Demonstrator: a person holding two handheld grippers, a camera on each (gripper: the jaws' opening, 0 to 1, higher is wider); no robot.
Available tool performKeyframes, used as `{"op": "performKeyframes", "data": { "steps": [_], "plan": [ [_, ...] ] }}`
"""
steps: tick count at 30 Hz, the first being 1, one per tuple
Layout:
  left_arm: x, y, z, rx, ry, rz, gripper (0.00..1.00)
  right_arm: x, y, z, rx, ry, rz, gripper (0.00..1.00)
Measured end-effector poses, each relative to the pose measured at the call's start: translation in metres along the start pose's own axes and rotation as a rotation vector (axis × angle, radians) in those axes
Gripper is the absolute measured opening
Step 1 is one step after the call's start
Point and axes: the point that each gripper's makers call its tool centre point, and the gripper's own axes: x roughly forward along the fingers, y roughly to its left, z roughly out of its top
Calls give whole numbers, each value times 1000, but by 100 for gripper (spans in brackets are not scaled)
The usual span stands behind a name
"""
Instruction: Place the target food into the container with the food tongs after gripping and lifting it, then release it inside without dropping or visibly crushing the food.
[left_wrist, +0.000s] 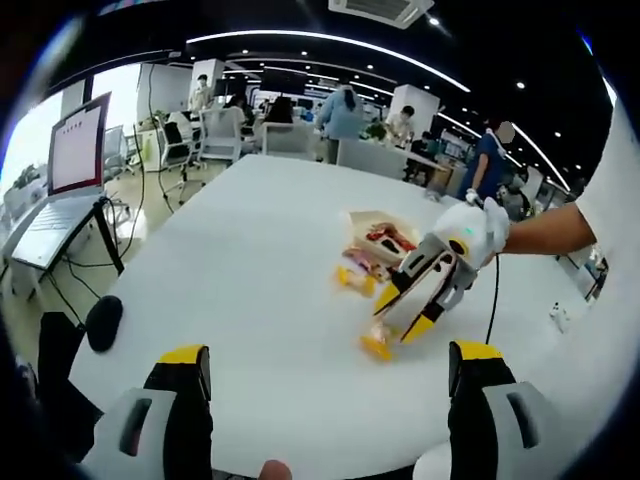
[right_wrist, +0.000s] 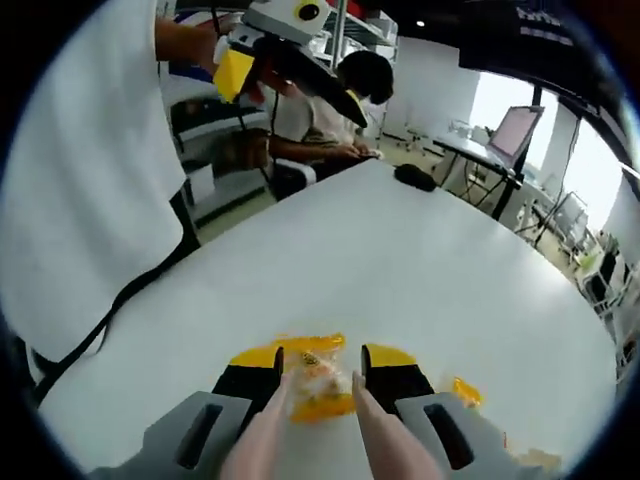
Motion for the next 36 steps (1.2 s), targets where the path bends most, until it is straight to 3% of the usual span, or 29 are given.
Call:
{"op": "performKeyframes", "data": {
  "steps": [9, 16, 21, 24, 28, 36],
  "plan": [
    [0, 8, 0, -19, -15, 16, 99, 5, -2, -2, -83, 33, 56, 31],
    [-1, 16, -3, -36, -11, 32, 99, 17, -1, -6, -74, 31, 101, 30],
    [1, 20, -1, -39, -7, 34, 99, 19, -7, -6, 32, 26, 58, 27],
    [3, 20, 0, -36, -5, 30, 99, 19, -8, -6, 51, 22, 42, 25],
    [7, 19, 3, -29, -6, 17, 99, 19, -13, -7, 152, 18, -26, 21],
    [8, 16, 6, -24, -18, 5, 99, 20, -13, -6, 171, 33, -91, 19]
  ]
}}
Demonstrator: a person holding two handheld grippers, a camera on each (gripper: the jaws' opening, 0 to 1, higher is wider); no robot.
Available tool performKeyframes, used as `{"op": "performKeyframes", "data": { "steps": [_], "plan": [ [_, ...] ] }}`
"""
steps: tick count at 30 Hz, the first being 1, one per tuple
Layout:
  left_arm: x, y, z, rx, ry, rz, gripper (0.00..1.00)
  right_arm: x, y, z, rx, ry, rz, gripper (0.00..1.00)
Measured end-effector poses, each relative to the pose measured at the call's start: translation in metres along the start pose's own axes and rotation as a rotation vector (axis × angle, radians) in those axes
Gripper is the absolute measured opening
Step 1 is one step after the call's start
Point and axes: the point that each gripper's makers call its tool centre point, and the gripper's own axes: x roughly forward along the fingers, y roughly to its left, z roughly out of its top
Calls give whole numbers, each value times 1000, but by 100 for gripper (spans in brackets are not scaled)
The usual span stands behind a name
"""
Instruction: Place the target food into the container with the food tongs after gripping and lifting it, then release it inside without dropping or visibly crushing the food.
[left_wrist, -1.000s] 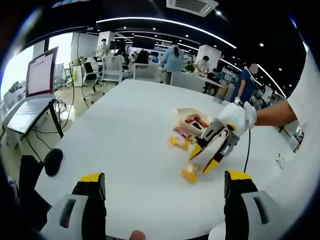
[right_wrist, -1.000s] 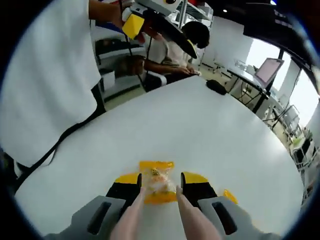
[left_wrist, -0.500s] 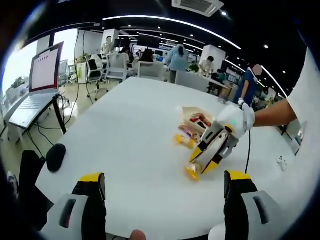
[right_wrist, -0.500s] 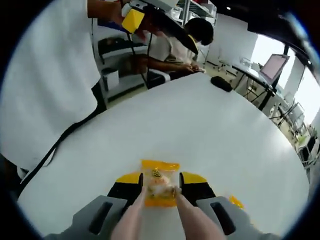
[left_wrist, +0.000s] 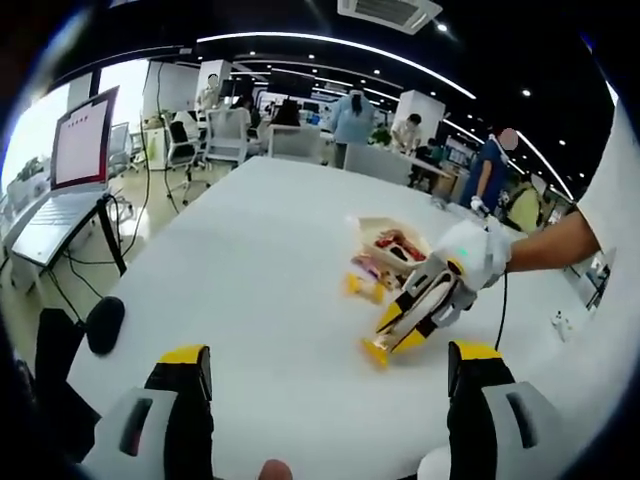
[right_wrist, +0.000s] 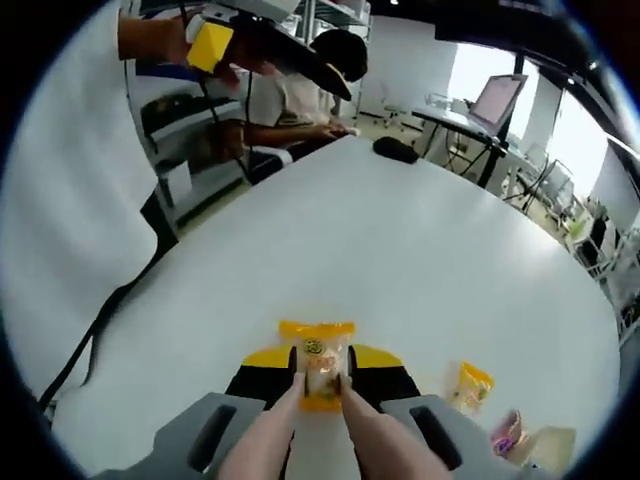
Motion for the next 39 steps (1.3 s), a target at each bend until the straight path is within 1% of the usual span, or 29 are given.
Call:
{"op": "performKeyframes", "data": {
  "steps": [1, 2, 5, 6, 10, 11, 12, 14, 15, 16, 17, 18, 19, 20, 21, 22, 24, 27, 28, 29, 31, 32, 33, 34, 35, 36, 37, 38, 39],
  "plan": [
    [-1, -1, 0, 0, -3, -3, 99, 0, -2, -1, 49, 2, -25, 19],
    [-1, -2, 0, 1, -4, -4, 99, 0, -3, 0, 33, 2, -23, 19],
    [-2, -2, 0, 3, -8, -4, 99, -1, -3, 0, 62, 2, -39, 19],
    [-3, -2, 1, 4, -10, -6, 99, -1, -4, -1, 95, 4, -51, 19],
    [-3, -2, 6, 0, -31, -18, 98, -5, -7, 0, 151, 15, -92, 19],
    [-3, -3, 7, 2, -32, -21, 98, -7, -9, 1, 147, 9, -113, 19],
    [-2, -3, 8, 7, -34, -26, 98, -8, -5, 2, 163, 5, -95, 19],
    [0, -4, 11, 13, -36, -38, 98, -11, -6, 3, 184, -5, -129, 19],
    [1, -5, 12, 16, -36, -44, 98, -12, -3, 2, 196, -1, -124, 19],
    [3, -6, 13, 21, -37, -53, 98, -15, -4, 2, 221, -3, -154, 19],
    [4, -6, 15, 27, -39, -62, 98, -18, -1, 2, 263, -12, -155, 19],
    [6, -7, 16, 29, -39, -71, 98, -21, -4, 3, 285, -26, -186, 19],
    [9, -8, 18, 36, -39, -86, 98, -23, -5, 5, 294, -38, -202, 19],
    [10, -9, 19, 42, -39, -97, 98, -26, -2, 4, 318, -31, -193, 19],
    [12, -11, 20, 47, -38, -108, 98, -29, -4, 3, 345, -33, -222, 19],
    [15, -12, 23, 56, -37, -125, 98, -33, -6, 5, 365, -58, -251, 19],
    [19, -15, 25, 65, -35, -143, 98, -38, -5, 2, 404, -54, -270, 19],
    [30, -21, 31, 99, -26, -211, 98, -54, -8, 1, 495, -92, -363, 19],
    [35, -23, 33, 111, -23, -235, 98, -58, -6, -1, 541, -86, -378, 19],
    [38, -25, 34, 119, -16, -251, 98, -62, -8, -1, 552, -97, -409, 20],
    [44, -28, 37, 137, -8, -284, 98, -69, -6, -2, 600, -110, -443, 20],
    [49, -33, 41, 158, -4, -323, 98, -76, -7, -2, 647, -140, -491, 20],
    [52, -36, 43, 167, -1, -341, 98, -80, -5, -2, 684, -155, -506, 20],
    [53, -37, 43, 172, 2, -349, 98, -82, -5, -2, 697, -161, -520, 20],
    [56, -40, 45, 187, 9, -375, 98, -89, -6, -2, 738, -189, -555, 20],
    [61, -45, 48, 215, 17, -410, 98, -96, -2, -4, 812, -222, -588, 20],
    [62, -46, 49, 220, 16, -419, 98, -99, -2, -7, 820, -218, -608, 20],
    [63, -47, 50, 225, 17, -428, 98, -105, 0, -11, 826, -216, -650, 20],
    [66, -50, 50, 238, 25, -455, 98, -107, 2, -11, 840, -219, -653, 20]
  ]
}}
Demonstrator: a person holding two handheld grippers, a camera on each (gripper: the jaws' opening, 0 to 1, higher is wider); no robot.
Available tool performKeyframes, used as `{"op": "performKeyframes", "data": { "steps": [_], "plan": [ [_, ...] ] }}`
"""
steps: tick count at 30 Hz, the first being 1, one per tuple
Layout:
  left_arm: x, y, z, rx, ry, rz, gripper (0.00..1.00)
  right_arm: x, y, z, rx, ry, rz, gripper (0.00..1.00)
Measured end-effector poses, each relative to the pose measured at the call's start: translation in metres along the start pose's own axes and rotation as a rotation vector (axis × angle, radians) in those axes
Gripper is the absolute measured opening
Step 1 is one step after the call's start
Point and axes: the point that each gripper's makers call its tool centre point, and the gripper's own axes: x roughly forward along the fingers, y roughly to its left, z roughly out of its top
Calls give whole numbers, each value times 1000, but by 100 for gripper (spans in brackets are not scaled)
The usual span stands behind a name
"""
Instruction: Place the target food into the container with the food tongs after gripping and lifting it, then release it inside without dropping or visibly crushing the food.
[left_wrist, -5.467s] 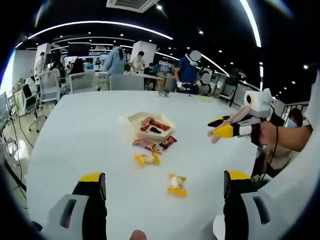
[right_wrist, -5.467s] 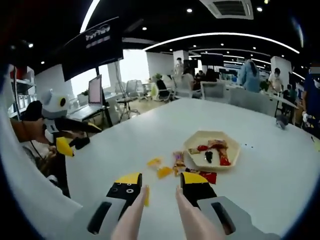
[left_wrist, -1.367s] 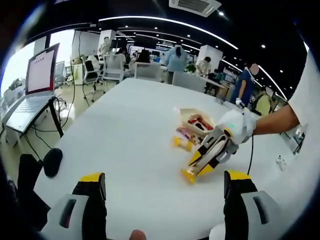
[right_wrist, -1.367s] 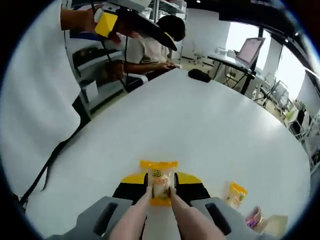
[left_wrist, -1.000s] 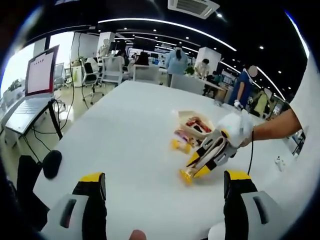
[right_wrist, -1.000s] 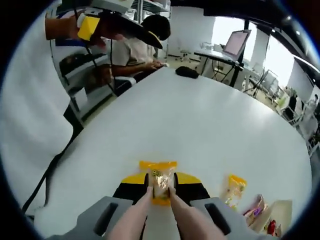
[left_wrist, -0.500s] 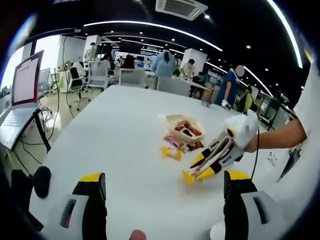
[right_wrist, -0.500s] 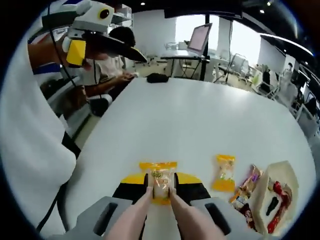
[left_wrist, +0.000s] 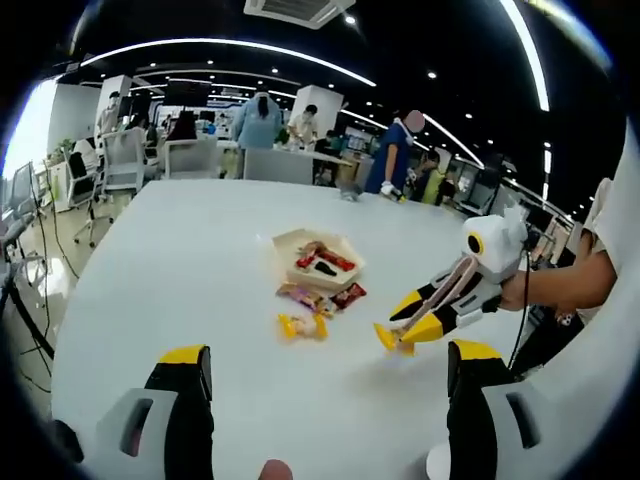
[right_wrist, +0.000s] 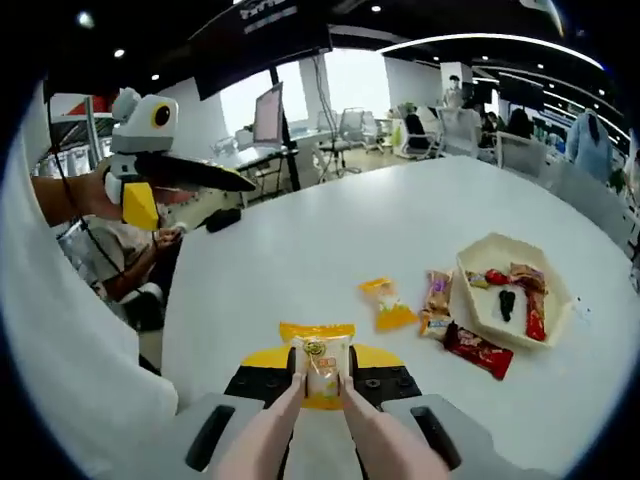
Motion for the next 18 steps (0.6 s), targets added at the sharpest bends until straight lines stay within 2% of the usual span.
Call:
{"op": "performKeyframes", "data": {
  "steps": [3, 8, 18],
  "plan": [
    [7, -2, 5, 34, 2, -48, 98, -20, -12, -8, 68, -8, -111, 20],
    [14, -8, 6, 67, 8, -118, 99, -46, -23, -17, 124, -25, -243, 20],
    [22, -20, 5, 105, 28, -204, 99, -83, -23, -26, 218, -67, -405, 20]
  ]
}}
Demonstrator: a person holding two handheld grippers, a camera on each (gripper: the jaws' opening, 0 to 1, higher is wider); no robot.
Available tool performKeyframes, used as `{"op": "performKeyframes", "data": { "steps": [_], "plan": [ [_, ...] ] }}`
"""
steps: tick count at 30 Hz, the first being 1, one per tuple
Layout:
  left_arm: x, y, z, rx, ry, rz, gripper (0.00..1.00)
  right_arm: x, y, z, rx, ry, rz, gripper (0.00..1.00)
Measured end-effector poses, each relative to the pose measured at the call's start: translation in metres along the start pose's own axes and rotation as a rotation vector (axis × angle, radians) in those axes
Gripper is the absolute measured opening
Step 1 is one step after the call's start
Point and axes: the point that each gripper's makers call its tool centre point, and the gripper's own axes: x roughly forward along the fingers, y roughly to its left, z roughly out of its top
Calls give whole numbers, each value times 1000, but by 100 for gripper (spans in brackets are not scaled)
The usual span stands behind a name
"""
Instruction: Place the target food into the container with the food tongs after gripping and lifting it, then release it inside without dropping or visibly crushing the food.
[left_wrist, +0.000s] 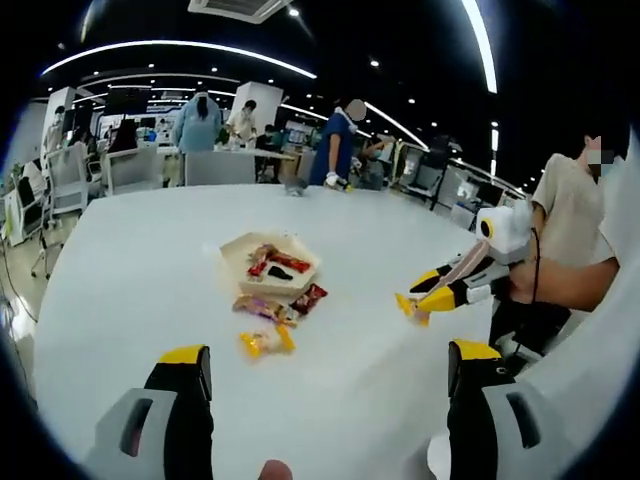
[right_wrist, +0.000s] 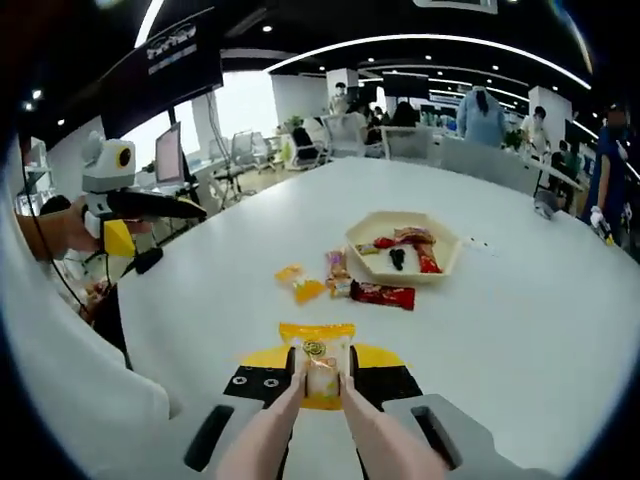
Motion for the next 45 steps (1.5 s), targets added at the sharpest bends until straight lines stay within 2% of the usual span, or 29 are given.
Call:
{"op": "performKeyframes", "data": {
  "steps": [5, 6, 14, 19, 22, 29, 32, 36, 45],
  "plan": [
    [6, -7, -1, 13, 6, -28, 99, -13, -6, -6, 36, -11, -44, 20],
    [6, -8, -2, 16, 7, -31, 99, -17, -10, -7, 41, -20, -70, 20],
    [8, -14, -11, 26, 36, -53, 99, -35, -22, -17, 92, -37, -127, 20],
    [11, -15, -9, 30, 40, -61, 99, -38, -27, -19, 108, -38, -141, 21],
    [12, -13, -7, 34, 40, -61, 99, -36, -30, -13, 104, -42, -141, 21],
    [8, -8, -4, 21, 26, -45, 98, -15, -41, 17, 111, -73, -125, 21],
    [4, -6, -5, 10, 13, -33, 99, -2, -45, 33, 72, -70, -109, 21],
    [-3, 2, -13, 8, 21, 10, 98, 17, -55, 64, 34, -85, -95, 21],
    [-23, 16, -16, -51, -19, 82, 98, 57, -74, 111, 6, -107, -78, 21]
  ]
}}
